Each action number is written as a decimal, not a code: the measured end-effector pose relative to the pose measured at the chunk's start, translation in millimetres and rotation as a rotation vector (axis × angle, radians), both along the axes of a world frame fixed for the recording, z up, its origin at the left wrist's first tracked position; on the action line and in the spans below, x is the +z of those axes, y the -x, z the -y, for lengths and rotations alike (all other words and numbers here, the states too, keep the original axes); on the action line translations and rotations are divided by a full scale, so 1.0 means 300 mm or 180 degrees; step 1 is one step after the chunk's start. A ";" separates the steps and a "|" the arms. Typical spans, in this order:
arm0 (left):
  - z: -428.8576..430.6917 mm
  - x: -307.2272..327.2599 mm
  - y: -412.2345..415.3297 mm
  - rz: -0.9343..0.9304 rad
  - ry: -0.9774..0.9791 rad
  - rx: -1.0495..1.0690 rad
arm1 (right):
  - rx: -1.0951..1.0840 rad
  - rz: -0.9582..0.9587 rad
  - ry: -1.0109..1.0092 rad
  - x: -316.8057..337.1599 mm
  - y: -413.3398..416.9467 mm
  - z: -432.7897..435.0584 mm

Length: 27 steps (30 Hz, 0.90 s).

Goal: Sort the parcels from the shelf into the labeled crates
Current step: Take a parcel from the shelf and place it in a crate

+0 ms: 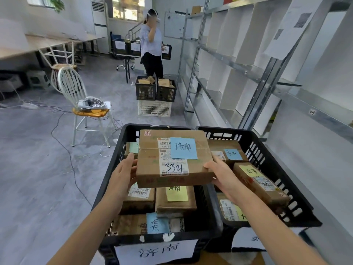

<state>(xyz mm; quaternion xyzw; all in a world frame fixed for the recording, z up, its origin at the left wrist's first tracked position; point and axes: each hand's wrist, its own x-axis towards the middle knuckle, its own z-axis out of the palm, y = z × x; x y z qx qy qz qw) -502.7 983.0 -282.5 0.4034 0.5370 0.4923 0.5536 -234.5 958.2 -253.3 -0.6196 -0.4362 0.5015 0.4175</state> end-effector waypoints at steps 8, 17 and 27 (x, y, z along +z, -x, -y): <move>0.011 -0.003 0.005 -0.0018 -0.0188 -0.0118 | -0.0073 -0.0010 -0.0079 -0.002 0.018 -0.025; 0.005 0.025 0.025 0.0136 -0.0448 -0.0067 | -0.0234 -0.0283 0.0195 0.030 0.050 -0.056; -0.006 -0.010 0.093 -0.0166 -0.0381 0.0056 | -0.0254 -0.0241 0.0086 0.022 0.086 -0.065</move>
